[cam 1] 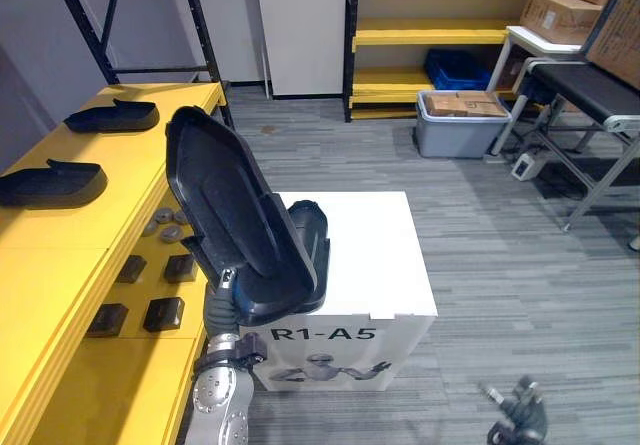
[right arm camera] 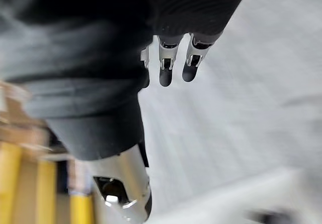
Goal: Walk over and take plastic housings, then place them on the shelf
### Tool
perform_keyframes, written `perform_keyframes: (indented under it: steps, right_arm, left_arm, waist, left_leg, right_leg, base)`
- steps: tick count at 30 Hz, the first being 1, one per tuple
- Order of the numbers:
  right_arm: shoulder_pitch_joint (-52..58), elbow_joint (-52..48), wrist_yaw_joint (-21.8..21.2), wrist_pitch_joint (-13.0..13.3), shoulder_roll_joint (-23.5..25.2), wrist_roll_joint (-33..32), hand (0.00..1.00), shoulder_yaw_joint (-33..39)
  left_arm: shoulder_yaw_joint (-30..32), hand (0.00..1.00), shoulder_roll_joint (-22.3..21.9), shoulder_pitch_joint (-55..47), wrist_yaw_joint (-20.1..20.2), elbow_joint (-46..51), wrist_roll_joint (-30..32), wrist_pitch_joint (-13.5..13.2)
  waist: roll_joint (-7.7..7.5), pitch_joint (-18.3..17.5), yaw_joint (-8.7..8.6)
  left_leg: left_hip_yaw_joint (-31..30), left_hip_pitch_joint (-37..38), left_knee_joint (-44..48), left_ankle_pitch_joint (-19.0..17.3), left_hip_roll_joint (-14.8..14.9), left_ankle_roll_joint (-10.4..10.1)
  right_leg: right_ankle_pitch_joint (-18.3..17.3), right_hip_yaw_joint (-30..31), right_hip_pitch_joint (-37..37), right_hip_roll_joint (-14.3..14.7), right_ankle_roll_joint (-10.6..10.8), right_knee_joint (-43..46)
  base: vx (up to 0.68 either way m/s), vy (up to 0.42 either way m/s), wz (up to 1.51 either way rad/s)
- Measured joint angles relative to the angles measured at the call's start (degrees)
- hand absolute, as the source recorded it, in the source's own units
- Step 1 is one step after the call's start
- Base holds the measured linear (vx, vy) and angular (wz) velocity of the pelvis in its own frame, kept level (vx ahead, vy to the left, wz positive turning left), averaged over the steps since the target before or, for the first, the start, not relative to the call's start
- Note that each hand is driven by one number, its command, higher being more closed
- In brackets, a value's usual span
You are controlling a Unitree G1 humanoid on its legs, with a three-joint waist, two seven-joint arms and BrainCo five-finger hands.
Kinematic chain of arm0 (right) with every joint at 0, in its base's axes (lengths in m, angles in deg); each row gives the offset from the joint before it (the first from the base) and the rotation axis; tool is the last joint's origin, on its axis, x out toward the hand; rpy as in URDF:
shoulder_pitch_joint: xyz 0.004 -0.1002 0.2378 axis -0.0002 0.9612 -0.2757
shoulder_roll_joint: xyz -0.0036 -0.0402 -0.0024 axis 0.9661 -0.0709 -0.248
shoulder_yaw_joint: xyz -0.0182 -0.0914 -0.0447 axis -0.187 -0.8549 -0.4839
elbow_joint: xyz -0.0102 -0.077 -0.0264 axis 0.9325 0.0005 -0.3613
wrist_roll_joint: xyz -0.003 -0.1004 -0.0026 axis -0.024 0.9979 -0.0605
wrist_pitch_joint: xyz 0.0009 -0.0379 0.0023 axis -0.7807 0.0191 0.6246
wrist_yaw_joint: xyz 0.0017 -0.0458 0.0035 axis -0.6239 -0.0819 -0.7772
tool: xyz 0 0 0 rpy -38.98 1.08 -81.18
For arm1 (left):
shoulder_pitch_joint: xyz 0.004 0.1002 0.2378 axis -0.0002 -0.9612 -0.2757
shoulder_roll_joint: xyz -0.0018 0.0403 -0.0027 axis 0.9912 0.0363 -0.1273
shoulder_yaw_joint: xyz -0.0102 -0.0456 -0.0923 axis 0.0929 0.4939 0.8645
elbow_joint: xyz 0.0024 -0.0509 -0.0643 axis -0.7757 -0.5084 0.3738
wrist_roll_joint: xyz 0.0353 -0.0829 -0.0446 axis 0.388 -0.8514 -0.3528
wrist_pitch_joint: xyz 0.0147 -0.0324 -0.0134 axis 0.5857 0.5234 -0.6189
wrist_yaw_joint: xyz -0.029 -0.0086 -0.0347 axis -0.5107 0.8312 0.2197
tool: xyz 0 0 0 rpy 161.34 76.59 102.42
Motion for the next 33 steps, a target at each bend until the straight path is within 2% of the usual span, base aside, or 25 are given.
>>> perform_keyframes:
  steps: [4,7,10,11,12,13,14,15,16,17,18,19,20,21,23,24,25,26,27,28,29,30,31,32,33]
  right_arm:
    - [1.2,3.4,-3.5,-0.9,0.4,4.8,0.00,-6.1]
    - [1.2,4.7,-4.3,-1.4,0.7,7.4,0.00,-8.5]
    - [0.9,5.0,-4.8,-1.8,0.3,10.0,0.00,-9.6]
    - [0.9,5.2,-4.6,-1.8,0.4,10.4,0.00,-9.8]
    - [0.7,5.2,-4.2,-1.8,0.3,10.9,0.00,-11.4]
    - [0.7,5.2,-4.1,-1.8,0.2,11.1,0.00,-11.7]
    - [0.3,5.2,-3.6,-1.9,0.4,11.6,0.00,-11.8]
    - [-0.8,5.3,-2.7,-2.0,0.7,11.7,0.00,-11.8]
    - [-1.2,5.4,-2.6,-2.0,0.6,11.7,0.00,-11.8]
    - [-2.5,6.2,-2.2,-2.0,0.2,11.7,0.00,-11.7]
    - [-3.8,6.5,-1.9,-2.1,-0.1,11.7,0.00,-11.8]
    - [-4.1,6.5,-1.7,-2.1,-0.1,11.7,0.00,-11.8]
    - [-4.4,6.6,-1.6,-2.1,-0.2,11.8,0.00,-11.8]
    - [-5.2,6.9,-1.6,-2.1,-0.2,11.8,0.00,-11.8]
    - [-8.8,8.0,-1.5,-2.2,0.1,11.8,0.00,-11.6]
    - [-9.5,8.3,-1.5,-2.2,0.3,11.8,0.00,-11.6]
    - [-10.6,9.0,-1.6,-2.7,0.6,11.9,0.00,-11.6]
    - [-10.6,9.0,-1.5,-3.1,0.7,12.1,0.00,-11.7]
    - [-10.5,9.0,-1.5,-3.3,0.7,12.2,0.00,-11.7]
    - [-10.0,8.9,-1.5,-3.4,0.8,12.2,0.00,-11.7]
    - [-9.4,8.8,-1.5,-3.4,1.0,12.1,0.00,-11.8]
    - [-9.2,8.8,-1.5,-3.4,1.0,12.1,0.00,-11.8]
    - [-8.6,8.8,-1.5,-3.5,1.3,12.1,0.00,-11.8]
    - [-7.9,8.0,-1.4,-3.4,2.5,11.9,0.00,-11.9]
    - [-7.5,6.7,-1.4,-3.4,2.7,11.9,0.00,-12.0]
  left_arm:
    - [0.1,1.00,0.0,-2.8,1.3,0.0,1.2,0.0]
    - [0.2,1.00,-0.1,-5.0,1.5,0.0,1.2,0.0]
    - [0.4,1.00,-1.2,-6.8,2.5,0.5,1.2,0.0]
    - [0.3,1.00,-1.7,-7.1,2.8,1.0,1.2,0.0]
    - [0.2,1.00,-2.4,-7.3,2.9,2.5,1.2,0.0]
    - [0.1,1.00,-2.5,-7.2,2.9,2.8,1.2,0.0]
    - [0.2,1.00,-2.7,-6.7,2.7,4.0,1.2,0.0]
    - [0.5,1.00,-2.7,-4.9,2.2,4.6,1.1,0.0]
    - [0.6,1.00,-2.7,-4.4,2.2,4.6,1.1,0.0]
    - [0.8,1.00,-3.3,-2.8,1.7,4.6,1.2,0.0]
    - [0.8,1.00,-3.7,-1.9,0.9,4.6,1.2,-0.1]
    - [0.8,1.00,-3.8,-1.7,0.9,4.3,1.2,-0.1]
    - [0.8,1.00,-3.7,-1.5,0.5,3.8,1.4,-0.1]
    - [0.9,1.00,-3.7,-1.5,0.2,3.8,1.6,-0.3]
    - [1.8,1.00,-3.7,-0.5,-0.2,2.7,2.3,-0.7]
    - [1.9,1.00,-3.8,0.0,-0.2,2.0,2.5,-0.7]
    - [2.1,1.00,-3.7,0.3,-0.3,0.5,3.5,-0.5]
    - [1.7,1.00,-3.6,0.8,-0.3,-0.6,4.6,0.2]
    - [1.2,1.00,-3.4,0.9,-0.4,-0.6,5.1,0.5]
    - [-0.5,1.00,-2.7,1.3,-0.9,-0.8,5.7,0.5]
    - [-1.9,1.00,-1.8,2.5,-1.3,-1.6,6.1,0.5]
    - [-2.5,1.00,-1.5,3.3,-1.4,-2.3,6.2,0.5]
    - [-3.2,1.00,-1.5,4.6,-1.4,-3.7,6.6,0.5]
    - [-3.3,1.00,-1.0,6.3,-1.4,-5.1,6.8,0.4]
    - [-4.0,1.00,-0.8,7.4,-1.5,-5.3,6.8,0.4]
  waist:
    - [-0.09,0.0,0.58]
    - [-0.35,0.0,1.29]
    - [-0.87,-0.2,3.25]
    - [-1.23,0.0,3.53]
    - [-1.82,0.4,3.59]
    - [-1.91,0.4,3.59]
    - [-2.26,0.8,3.91]
    - [-3.43,1.5,4.29]
    - [-3.59,1.6,4.30]
    - [-3.19,2.1,4.87]
    - [-2.24,2.5,4.88]
    - [-2.30,2.5,4.82]
    - [-2.44,2.3,4.95]
    - [-2.23,2.2,5.22]
    - [-2.62,2.5,5.45]
    - [-2.74,2.7,5.52]
    - [-2.82,3.0,5.39]
    - [-2.75,3.5,5.27]
    - [-2.70,3.9,5.02]
    - [-2.49,4.2,4.22]
    - [-2.09,4.5,3.38]
    - [-1.80,4.7,3.14]
    - [-1.77,4.9,2.41]
    - [-3.44,4.8,1.39]
    - [-2.73,5.2,0.98]
  left_leg:
    - [-1.7,0.4,0.0,0.0,-0.3,0.0]
    - [-3.1,0.7,0.0,0.1,-0.8,0.1]
    - [-6.2,-0.9,0.0,0.1,-1.8,-0.1]
    - [-8.3,-1.6,0.0,0.7,-2.5,0.0]
    - [-13.0,-3.7,0.1,1.8,-3.9,0.6]
    - [-14.2,-4.2,0.2,1.9,-4.1,0.8]
    - [-14.3,-6.2,0.6,1.4,-4.5,1.6]
    - [-7.9,-8.2,1.4,-0.7,-4.7,4.6]
    - [-5.9,-8.8,2.1,-0.9,-4.6,5.0]
    - [3.8,-11.9,6.2,-2.5,-2.8,7.4]
    - [12.3,-13.0,10.2,-2.7,-0.2,8.0]
    - [15.6,-13.0,11.2,-2.6,0.5,8.2]
    - [17.0,-12.8,11.4,-2.8,-0.4,7.9]
    - [16.2,-12.9,11.2,-3.0,-1.5,8.0]
    - [12.5,-14.7,11.1,-4.1,-6.0,9.2]
    - [12.0,-14.8,11.5,-4.5,-6.8,9.4]
    - [11.0,-14.4,12.3,-5.8,-8.2,10.1]
    - [9.5,-13.1,13.4,-7.1,-9.3,10.4]
    - [8.5,-12.3,13.8,-7.8,-9.6,10.6]
    - [6.2,-10.9,14.1,-8.6,-9.8,10.4]
    - [3.7,-9.4,13.2,-8.9,-10.1,10.0]
    - [2.7,-8.3,12.2,-8.9,-10.2,9.8]
    - [2.3,-5.9,10.3,-10.4,-10.0,8.3]
    - [6.5,-6.4,15.6,-14.5,-8.3,7.9]
    - [7.4,-7.2,19.2,-15.0,-5.9,10.0]
  right_leg:
    - [-0.7,-1.8,1.3,-0.4,0.6,0.1]
    - [-1.2,-3.6,2.2,-0.9,1.0,0.1]
    - [-1.8,-6.9,2.8,-1.7,1.4,1.1]
    - [-2.0,-9.3,3.0,-2.1,1.5,1.5]
    - [-2.3,-15.4,3.2,-3.0,1.6,3.0]
    - [-2.3,-16.9,3.1,-3.3,1.7,3.4]
    - [-2.3,-22.2,3.3,-4.3,1.8,4.5]
    - [-2.2,-28.6,4.3,-6.2,2.0,4.6]
    - [-2.2,-29.8,4.3,-6.6,2.0,4.7]
    - [-2.2,-34.4,4.9,-7.8,2.0,5.6]
    - [-2.3,-39.0,6.5,-8.0,2.1,6.7]
    - [-2.4,-41.0,7.7,-8.4,2.2,7.2]
    - [-2.4,-44.6,9.4,-9.7,2.2,7.7]
    - [-2.3,-45.7,9.8,-10.5,2.2,8.2]
    - [-2.0,-48.0,10.2,-13.1,2.2,9.0]
    - [-1.9,-48.3,10.2,-14.2,2.1,10.3]
    - [-1.7,-48.2,10.0,-17.1,1.8,15.5]
    - [-0.3,-46.6,9.6,-20.4,-0.4,22.6]
    - [1.3,-44.1,8.7,-21.8,-2.9,26.8]
    - [-1.4,-36.0,5.3,-21.9,-4.6,34.2]
    - [-4.6,-26.2,0.7,-18.7,-2.7,38.8]
    - [-6.2,-21.8,-1.5,-16.5,-2.1,40.0]
    - [-8.5,-14.7,-5.3,-12.0,-1.1,40.1]
    - [-10.7,-9.7,-8.7,-10.1,0.1,37.6]
    - [-11.1,-8.9,-9.7,-9.2,0.8,36.3]
  base:
    - [-0.02,-0.001,0.20]
    - [-0.02,0.001,0.30]
    - [0.00,0.001,0.56]
    - [0.01,-0.015,1.42]
    - [0.01,-0.014,1.46]
    - [0.01,-0.002,1.99]
    - [0.06,0.042,2.28]
    - [0.06,0.042,2.27]
    - [0.09,0.087,2.26]
    - [0.09,0.096,1.92]
    - [0.21,0.119,2.14]
    - [0.29,0.114,2.08]
    - [0.29,0.101,1.49]
    - [0.28,0.157,1.46]
    - [0.23,0.198,1.02]
    - [0.20,0.222,0.78]
    - [0.19,0.227,0.61]
    - [0.18,0.226,0.58]
    - [0.17,0.195,0.73]
    - [0.18,0.140,0.89]
    - [0.19,0.111,0.95]
    - [0.21,0.076,0.84]
    - [0.22,0.068,0.68]
    - [0.27,-0.027,0.63]
    - [0.25,-0.083,0.64]
